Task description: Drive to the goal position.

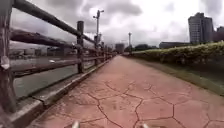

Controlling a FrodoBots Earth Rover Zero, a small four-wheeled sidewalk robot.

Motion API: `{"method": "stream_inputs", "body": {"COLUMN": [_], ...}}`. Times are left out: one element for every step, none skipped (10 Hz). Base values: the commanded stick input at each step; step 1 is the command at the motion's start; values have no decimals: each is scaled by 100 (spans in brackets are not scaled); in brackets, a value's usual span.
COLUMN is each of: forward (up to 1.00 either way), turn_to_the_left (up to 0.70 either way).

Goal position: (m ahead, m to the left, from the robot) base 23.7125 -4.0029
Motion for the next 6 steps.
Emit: {"method": "stream_inputs", "body": {"forward": [100, 100, 100, 100, 100, 100], "turn_to_the_left": [-27, -27, -27, -27, -27, 0]}}
